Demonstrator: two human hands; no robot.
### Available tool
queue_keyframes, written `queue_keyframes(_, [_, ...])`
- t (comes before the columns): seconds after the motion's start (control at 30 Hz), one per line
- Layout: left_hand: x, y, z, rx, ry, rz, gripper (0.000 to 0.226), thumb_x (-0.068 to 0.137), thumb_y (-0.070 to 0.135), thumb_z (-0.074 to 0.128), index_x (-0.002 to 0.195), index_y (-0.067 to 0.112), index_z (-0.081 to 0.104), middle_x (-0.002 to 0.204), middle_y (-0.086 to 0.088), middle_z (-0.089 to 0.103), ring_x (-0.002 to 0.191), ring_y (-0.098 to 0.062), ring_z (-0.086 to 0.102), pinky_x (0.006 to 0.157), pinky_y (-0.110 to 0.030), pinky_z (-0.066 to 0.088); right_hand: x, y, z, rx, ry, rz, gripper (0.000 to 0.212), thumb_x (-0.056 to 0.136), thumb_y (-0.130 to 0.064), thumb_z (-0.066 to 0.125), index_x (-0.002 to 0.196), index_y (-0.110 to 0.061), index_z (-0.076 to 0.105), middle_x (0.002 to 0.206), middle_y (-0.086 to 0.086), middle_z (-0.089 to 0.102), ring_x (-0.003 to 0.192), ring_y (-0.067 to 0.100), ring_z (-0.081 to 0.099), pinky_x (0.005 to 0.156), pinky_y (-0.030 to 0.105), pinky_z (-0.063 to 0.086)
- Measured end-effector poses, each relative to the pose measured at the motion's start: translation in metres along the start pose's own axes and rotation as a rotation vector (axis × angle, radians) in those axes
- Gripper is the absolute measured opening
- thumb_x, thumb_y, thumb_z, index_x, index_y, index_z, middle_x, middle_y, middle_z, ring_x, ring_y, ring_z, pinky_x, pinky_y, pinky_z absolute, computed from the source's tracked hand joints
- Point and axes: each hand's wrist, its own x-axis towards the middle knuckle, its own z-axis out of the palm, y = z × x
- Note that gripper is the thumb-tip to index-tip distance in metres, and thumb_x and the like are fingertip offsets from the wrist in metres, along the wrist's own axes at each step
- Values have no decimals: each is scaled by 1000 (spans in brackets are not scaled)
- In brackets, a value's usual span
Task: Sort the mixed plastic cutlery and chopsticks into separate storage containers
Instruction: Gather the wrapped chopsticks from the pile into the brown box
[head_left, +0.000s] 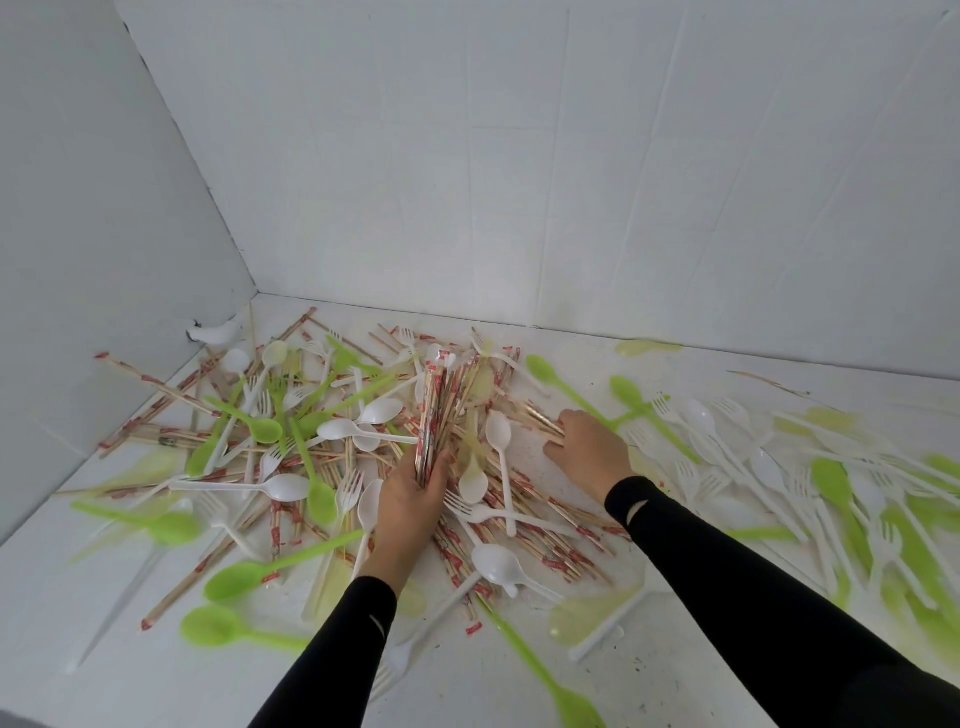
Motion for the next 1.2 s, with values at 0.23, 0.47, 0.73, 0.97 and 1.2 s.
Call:
queue_keyframes(0.23, [2,-3,1,14,18,-16,14,98,36,56,105,26,63,78,9,68,73,-4,65,61,-23,48,-16,23,-42,641,114,62,29,95,-26,59,77,-4,53,66,3,43,53,15,35,48,21,30])
queue_keyframes(0.47, [0,0,2,2,16,-27,17,98,38,56,104,25,65,80,6,70,74,-5,65,59,-16,48,-17,19,-34,368,76,29,37,97,-33,54,67,-15,43,60,-1,42,52,16,37,51,29,30])
queue_keyframes(0.73, [1,-4,2,25,17,-27,23,97,40,56,109,23,65,81,8,70,77,-8,67,64,-25,52,-5,12,2,-84,66,52,23,102,-31,48,102,-12,62,101,3,51,80,23,57,66,31,42])
queue_keyframes(0.97, [3,-8,2,38,21,-30,28,97,42,55,112,20,66,82,8,70,77,-7,66,63,-23,50,-14,12,-17,494,202,72,30,91,-27,60,71,-16,41,70,-2,40,56,15,35,51,26,31])
queue_keyframes(1.2, [2,-5,3,27,16,-20,16,98,37,56,101,22,64,75,5,70,70,-9,67,59,-24,49,-36,-20,-68,1079,561,9,18,98,-26,56,99,-8,57,75,-9,59,54,13,35,48,27,34])
